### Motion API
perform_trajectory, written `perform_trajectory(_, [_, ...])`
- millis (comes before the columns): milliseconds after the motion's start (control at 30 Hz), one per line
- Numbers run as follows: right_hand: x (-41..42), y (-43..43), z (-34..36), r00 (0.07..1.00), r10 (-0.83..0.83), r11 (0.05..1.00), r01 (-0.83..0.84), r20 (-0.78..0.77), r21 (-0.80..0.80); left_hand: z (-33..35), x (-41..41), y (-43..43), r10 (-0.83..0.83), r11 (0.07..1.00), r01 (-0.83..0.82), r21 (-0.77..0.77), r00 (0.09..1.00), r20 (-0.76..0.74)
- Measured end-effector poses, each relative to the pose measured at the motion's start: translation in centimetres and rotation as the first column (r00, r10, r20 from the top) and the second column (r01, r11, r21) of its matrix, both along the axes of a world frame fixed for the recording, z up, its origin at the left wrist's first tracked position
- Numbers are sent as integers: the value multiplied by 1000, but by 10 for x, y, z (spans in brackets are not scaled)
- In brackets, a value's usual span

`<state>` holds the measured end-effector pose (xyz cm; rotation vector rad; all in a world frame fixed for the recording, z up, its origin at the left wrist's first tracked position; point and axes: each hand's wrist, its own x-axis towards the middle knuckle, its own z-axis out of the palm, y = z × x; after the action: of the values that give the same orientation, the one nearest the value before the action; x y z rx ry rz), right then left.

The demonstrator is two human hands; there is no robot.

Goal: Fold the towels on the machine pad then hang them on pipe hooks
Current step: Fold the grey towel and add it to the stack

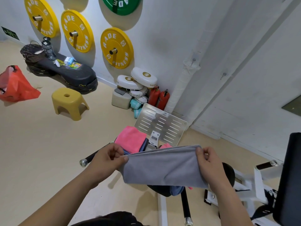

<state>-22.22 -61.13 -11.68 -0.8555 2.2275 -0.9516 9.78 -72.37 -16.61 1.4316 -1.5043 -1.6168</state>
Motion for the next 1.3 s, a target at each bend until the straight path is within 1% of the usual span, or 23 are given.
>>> perform_trajectory(167, [6,8,-6,996,9,999,-12,88,33,-11,3,-4,-219,975,210,75,964,151])
perform_trajectory(200, [6,9,-6,997,8,1000,-10,82,28,-13,2,-5,-226,972,213,102,965,135])
perform_trajectory(300, [3,13,-10,999,31,999,-31,-7,43,-11,-4,-5,-123,979,123,160,992,-9])
perform_trajectory(333, [3,14,-13,998,52,996,-48,-47,74,-11,-7,-5,-99,985,98,139,995,-1])
perform_trajectory(400, [6,15,-20,991,93,986,-78,-99,146,-16,-13,-4,-56,998,56,2,990,127])
perform_trajectory(467, [11,14,-25,992,78,988,-65,-96,139,-18,-21,0,9,991,16,-130,982,190])
perform_trajectory(500, [12,14,-27,995,57,992,-48,-82,115,-18,-23,1,22,988,10,-155,979,201])
perform_trajectory(533, [12,15,-30,997,33,995,-27,-65,99,-19,-24,1,22,992,3,-125,979,202])
perform_trajectory(567, [12,16,-32,999,14,996,-10,-43,85,-22,-22,0,27,999,-19,-45,982,186])
perform_trajectory(600, [12,18,-35,1000,-4,997,5,-16,80,-25,-18,-1,53,991,-68,114,990,129])
perform_trajectory(633, [14,20,-38,1000,-19,997,18,10,79,-27,-14,-1,111,938,-118,324,993,41])
perform_trajectory(667, [17,22,-40,999,-36,997,33,40,76,-29,-10,0,162,848,-134,513,987,-8])
perform_trajectory(700, [21,22,-41,996,-48,997,43,79,61,-28,-8,2,177,784,-123,609,984,-29])
perform_trajectory(733, [26,22,-41,991,-60,998,56,123,41,-27,-9,2,159,774,-102,625,987,-36])
perform_trajectory(800, [34,22,-43,980,-80,997,80,179,8,-20,-18,6,122,844,-104,526,993,2])
perform_trajectory(833, [38,21,-42,976,-86,996,88,202,-2,-15,-25,8,140,878,-134,459,990,20])
perform_trajectory(933, [54,14,-31,966,-45,998,55,254,-32,5,-43,17,165,942,-150,302,986,-27])
perform_trajectory(1000, [69,8,-22,964,26,998,-8,264,-69,18,-56,28,117,974,-104,202,992,-54])
perform_trajectory(1067, [88,3,-13,933,119,988,-79,339,-132,31,-69,44,13,991,0,131,995,-96])
perform_trajectory(1100, [97,2,-10,912,176,979,-121,370,-167,38,-74,52,-45,992,57,110,993,-113])
perform_trajectory(1167, [108,1,-9,908,240,963,-178,344,-202,46,-78,63,-107,988,119,94,987,-123])
perform_trajectory(1233, [108,3,-10,925,238,960,-177,295,-218,49,-74,64,-118,984,135,115,983,-143])
perform_trajectory(1300, [104,4,-13,928,212,966,-151,306,-212,52,-70,62,-127,982,146,121,980,-150])
